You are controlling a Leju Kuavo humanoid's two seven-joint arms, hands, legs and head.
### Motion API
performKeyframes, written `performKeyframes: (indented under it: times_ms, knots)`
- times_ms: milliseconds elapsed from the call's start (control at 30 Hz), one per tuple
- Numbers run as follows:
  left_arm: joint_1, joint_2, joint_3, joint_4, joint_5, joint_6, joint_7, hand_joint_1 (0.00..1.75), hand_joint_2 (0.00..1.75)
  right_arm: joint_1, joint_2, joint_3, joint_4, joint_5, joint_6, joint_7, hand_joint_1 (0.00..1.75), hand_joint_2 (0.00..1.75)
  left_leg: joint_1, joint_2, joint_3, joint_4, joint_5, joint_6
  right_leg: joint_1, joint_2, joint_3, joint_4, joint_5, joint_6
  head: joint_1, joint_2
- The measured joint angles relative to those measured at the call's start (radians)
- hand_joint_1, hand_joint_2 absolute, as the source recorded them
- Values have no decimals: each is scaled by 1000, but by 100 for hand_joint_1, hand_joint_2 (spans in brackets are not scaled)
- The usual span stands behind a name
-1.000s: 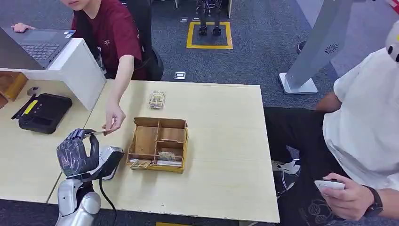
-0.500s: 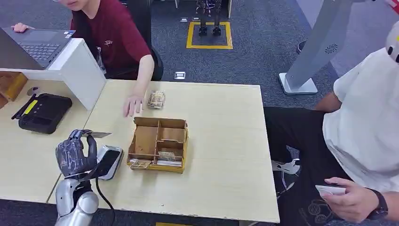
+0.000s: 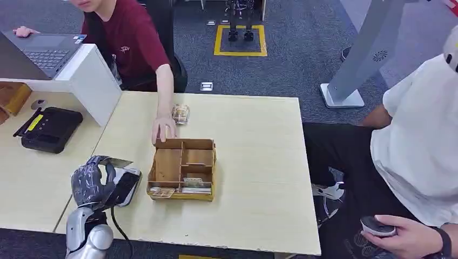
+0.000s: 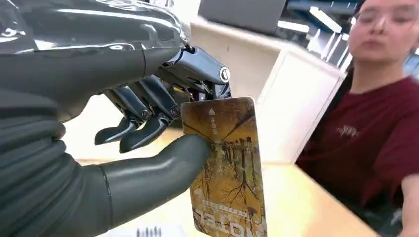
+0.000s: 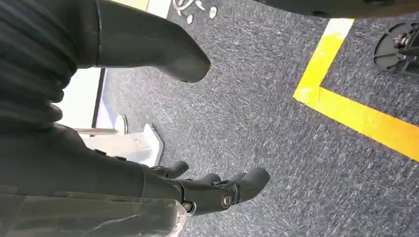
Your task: Pass the card to the sensor for recognition and then transmit it.
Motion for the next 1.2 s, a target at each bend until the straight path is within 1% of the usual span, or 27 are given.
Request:
performKeyframes:
  times_ms: [33, 67, 100, 133, 200, 300, 367, 433, 467, 567, 633, 733, 833, 900, 967, 1100, 1133, 1167, 1200]
  knots:
    - [-1, 0, 0, 0, 75, -69, 2, 175, 175, 0, 0, -2, 0, 0, -2, 2, 0, 175, 0, 0, 0, 0, 0, 0, 0, 0, 0, 0, 0, 0, 0, 0]
    - [-1, 0, 0, 0, 165, -153, 4, 175, 175, 0, 0, -4, 0, 1, -5, 4, 0, 175, 0, 0, 0, 0, 0, 0, 0, 0, 0, 0, 0, 0, 0, 0]
    - [-1, 0, 0, 2, 225, -212, 11, 175, 175, 0, 0, -5, 0, 1, -8, 4, 0, 175, 0, 0, 0, 0, 0, 0, 0, 0, 0, 0, 0, 0, 0, 0]
    - [-1, 0, 0, 6, 265, -251, 14, 175, 175, 0, 0, -6, 0, 2, -10, 4, 0, 175, 0, 0, 0, 0, 0, 0, 0, 0, 0, 0, 0, 0, 0, 0]
    - [-3, 1, 0, 12, 322, -295, 14, 175, 175, 1, 0, -8, 0, 2, -12, 4, 0, 175, 0, 0, 0, 0, 0, 0, 0, 0, 0, 0, 0, 0, 0, 0]
    - [-12, 9, 1, 19, 380, -340, 19, 175, 175, 1, 0, -13, 0, 4, -12, 4, 0, 175, 0, 0, 0, 0, 0, 0, 0, 0, 0, 0, 0, 0, 0, 0]
    - [-17, 12, 2, 26, 412, -361, 28, 175, 175, 1, 0, -18, 0, 4, -13, 5, 0, 175, 0, 0, 0, 0, 0, 0, 0, 0, 0, 0, 0, 0, 0, 0]
    - [-25, 15, 2, 36, 445, -380, 69, 175, 175, 1, 0, -23, 0, 5, -14, 6, 0, 175, 0, 0, 0, 0, 0, 0, 0, 0, 0, 0, 0, 0, 0, 0]
    - [-31, 16, 2, 43, 452, -378, 88, 175, 175, 1, 0, -26, 0, 7, -16, 7, 0, 175, 0, 0, 0, 0, 0, 0, 0, 0, 0, 0, 0, 0, 0, 0]
    - [-51, 22, 2, 60, 462, -357, 112, 175, 175, 1, 0, -30, 0, 10, -16, 10, 0, 175, 0, 0, 0, 0, 0, 0, 0, 0, 0, 0, 0, 0, 0, 0]
    - [-65, 25, 2, 71, 432, -315, 129, 175, 175, 1, 0, -32, 0, 13, -16, 12, 0, 175, 0, 0, 0, 0, 0, 0, 0, 0, 0, 0, 0, 0, 0, 0]
    - [-82, 30, 2, 82, 350, -240, 145, 175, 175, 1, 0, -32, 0, 16, -16, 12, 0, 175, 0, 0, 0, 0, 0, 0, 0, 0, 0, 0, 0, 0, 0, 0]
    - [-100, 40, 2, 86, 298, -227, 152, 175, 175, 1, 0, -33, 0, 25, -13, 12, 0, 175, 0, 0, 0, 0, 0, 0, 0, 0, 0, 0, 0, 0, 0, 0]
    - [-113, 47, 2, 88, 290, -231, 157, 175, 175, 1, 0, -34, 0, 28, -13, 12, 0, 175, 0, 0, 0, 0, 0, 0, 0, 0, 0, 0, 0, 0, 0, 0]
    - [-128, 55, 2, 91, 304, -257, 156, 175, 175, 1, 0, -36, 0, 31, -12, 12, 0, 175, 0, 0, 0, 0, 0, 0, 0, 0, 0, 0, 0, 0, 0, 0]
    - [-146, 75, 2, 91, 365, -347, 136, 175, 175, 1, 0, -42, 0, 31, -10, 11, 0, 175, 0, 0, 0, 0, 0, 0, 0, 0, 0, 0, 0, 0, 0, 0]
    - [-149, 81, 2, 91, 388, -381, 128, 175, 175, 1, 0, -43, 0, 32, -10, 10, 0, 175, 0, 0, 0, 0, 0, 0, 0, 0, 0, 0, 0, 0, 0, 0]
    - [-149, 90, 2, 91, 421, -430, 115, 175, 175, 1, 0, -47, 0, 34, -10, 9, 0, 175, 0, 0, 0, 0, 0, 0, 0, 1, 0, 0, 0, 0, 0, 0]
    - [-149, 96, 2, 91, 436, -452, 109, 175, 175, 1, 0, -48, 0, 34, -10, 6, 0, 175, 0, 0, 0, 0, 0, 0, 0, 1, 0, 0, 0, 0, 0, 0]
